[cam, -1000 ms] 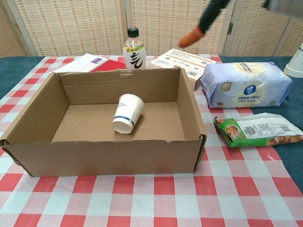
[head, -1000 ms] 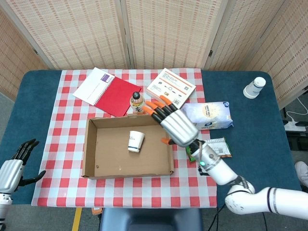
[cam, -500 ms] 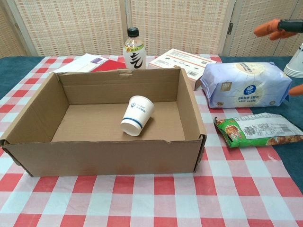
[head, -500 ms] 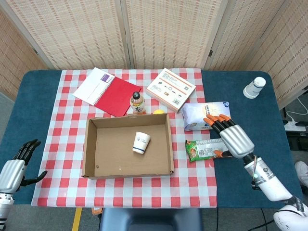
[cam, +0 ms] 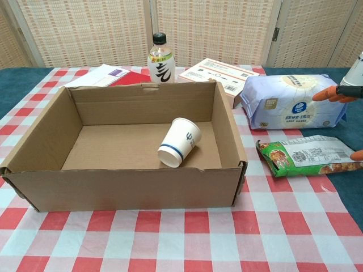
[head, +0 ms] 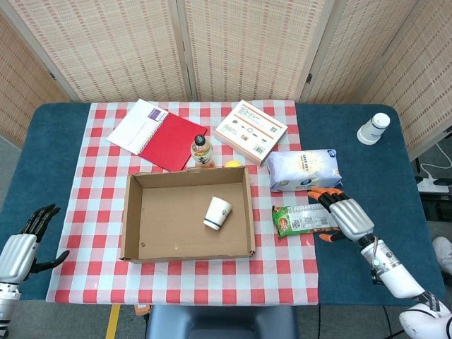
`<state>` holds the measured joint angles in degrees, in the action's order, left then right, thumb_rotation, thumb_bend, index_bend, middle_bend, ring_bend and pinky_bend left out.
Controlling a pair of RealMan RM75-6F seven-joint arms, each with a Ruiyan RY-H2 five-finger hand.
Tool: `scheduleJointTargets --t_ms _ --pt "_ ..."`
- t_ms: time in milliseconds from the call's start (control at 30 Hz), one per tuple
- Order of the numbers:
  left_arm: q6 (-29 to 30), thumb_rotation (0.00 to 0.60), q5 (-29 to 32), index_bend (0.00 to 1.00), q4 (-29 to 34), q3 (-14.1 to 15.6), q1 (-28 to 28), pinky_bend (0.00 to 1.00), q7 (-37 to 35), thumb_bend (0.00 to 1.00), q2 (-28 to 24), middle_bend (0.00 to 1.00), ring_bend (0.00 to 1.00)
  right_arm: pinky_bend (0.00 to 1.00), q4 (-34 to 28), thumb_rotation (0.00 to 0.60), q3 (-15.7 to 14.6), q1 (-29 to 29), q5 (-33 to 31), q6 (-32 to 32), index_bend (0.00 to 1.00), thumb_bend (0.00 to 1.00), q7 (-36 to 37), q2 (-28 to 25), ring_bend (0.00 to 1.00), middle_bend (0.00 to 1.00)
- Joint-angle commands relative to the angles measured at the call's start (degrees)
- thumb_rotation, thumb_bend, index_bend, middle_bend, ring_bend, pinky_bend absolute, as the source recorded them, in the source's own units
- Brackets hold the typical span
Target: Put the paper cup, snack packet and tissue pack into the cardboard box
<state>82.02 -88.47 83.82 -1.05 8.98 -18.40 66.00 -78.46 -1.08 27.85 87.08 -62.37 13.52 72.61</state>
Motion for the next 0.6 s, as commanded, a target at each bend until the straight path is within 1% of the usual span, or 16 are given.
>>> scheduleJointTargets --t_ms 33,133,300,600 --pt "0.1 0.600 0.0 0.09 0.0 0.0 0.0 0.23 0.0 0.23 0.0 0.03 0.00 0.17 -0.8 0.600 0.6 1.4 -2.1 3.8 0.17 0.00 -0.9 -0.1 0.06 0.10" --pt "0.2 0.600 0.0 0.09 0.1 -0.1 -0.1 0.23 0.0 0.23 -0.1 0.03 0.00 0.18 -2.0 0.600 1.1 2.7 -3.6 6.8 0.17 0.00 -2.6 -0.4 0.06 0.10" --pt "0.3 0.600 0.2 0.09 0.1 -0.1 -0.1 0.23 -0.3 0.23 -0.2 0.03 0.00 0.18 -3.4 0.600 1.6 3.9 -5.5 10.0 0.18 0.00 -5.5 -0.2 0.06 0.10" --pt "0.3 0.600 0.3 0.09 0.0 -0.2 -0.2 0.23 -0.9 0.23 -0.4 0.03 0.00 0.18 -2.7 0.600 2.2 5.6 -8.5 14.5 0.18 0.00 -8.3 1.3 0.06 0.11"
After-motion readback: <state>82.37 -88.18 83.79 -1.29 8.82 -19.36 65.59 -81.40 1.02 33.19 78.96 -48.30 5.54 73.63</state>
